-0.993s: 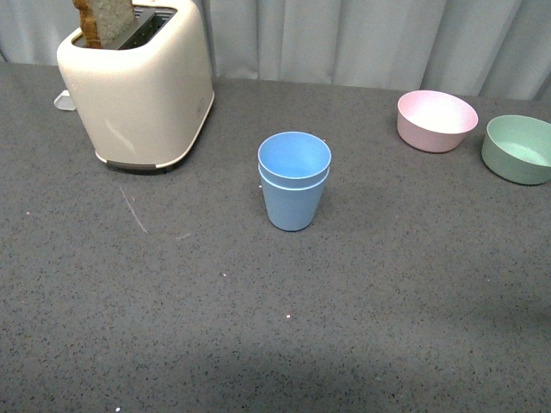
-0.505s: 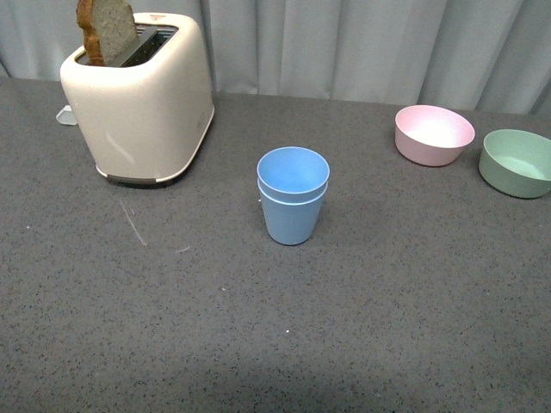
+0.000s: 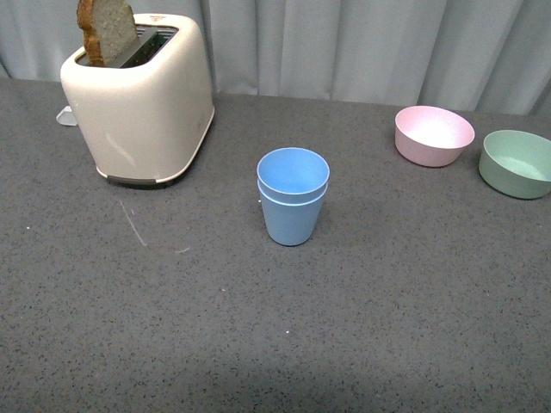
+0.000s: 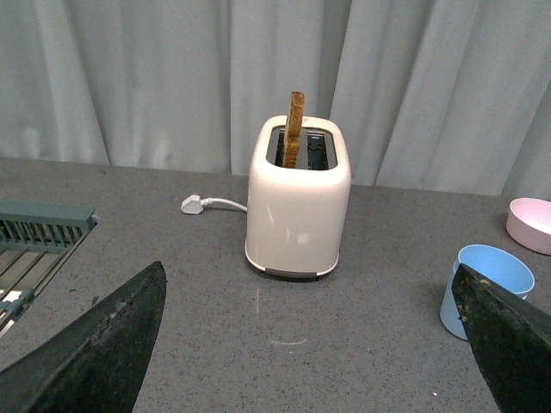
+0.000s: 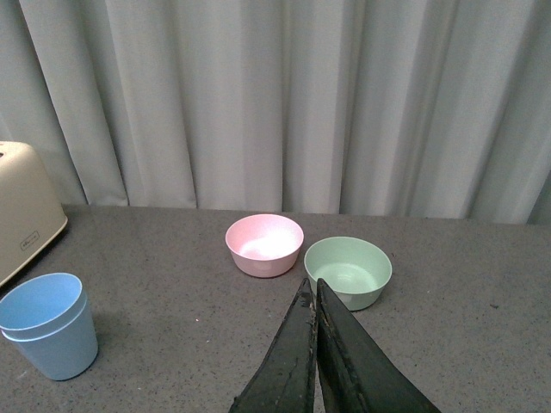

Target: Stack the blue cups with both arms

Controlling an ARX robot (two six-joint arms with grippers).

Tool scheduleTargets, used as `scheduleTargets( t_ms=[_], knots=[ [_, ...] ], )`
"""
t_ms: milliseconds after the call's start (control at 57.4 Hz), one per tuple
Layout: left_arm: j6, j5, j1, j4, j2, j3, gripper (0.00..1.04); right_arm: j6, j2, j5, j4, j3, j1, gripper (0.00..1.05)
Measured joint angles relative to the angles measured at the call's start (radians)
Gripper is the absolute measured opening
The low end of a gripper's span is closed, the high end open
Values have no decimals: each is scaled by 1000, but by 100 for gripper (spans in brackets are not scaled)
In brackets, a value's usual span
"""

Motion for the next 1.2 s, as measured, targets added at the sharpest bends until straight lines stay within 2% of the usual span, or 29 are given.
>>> scheduleTargets(
  t_ms=[749,836,976,1011,1133,1202],
  knots=[
    [0,0,0,0,0,0,98,0,-256,0,-251,0,0,1],
    [0,0,0,0,0,0,98,0,-381,-3,-412,1,0,1],
    [0,-1,0,0,0,0,98,0,-428,-3,-430,1,0,1],
    [0,-1,0,0,0,0,98,-1,-428,-3,-430,1,0,6],
    [0,-1,0,0,0,0,98,-1,-429,-3,-430,1,0,38],
    [0,-1,0,0,0,0,98,-1,-429,-3,-430,1,0,51]
  ],
)
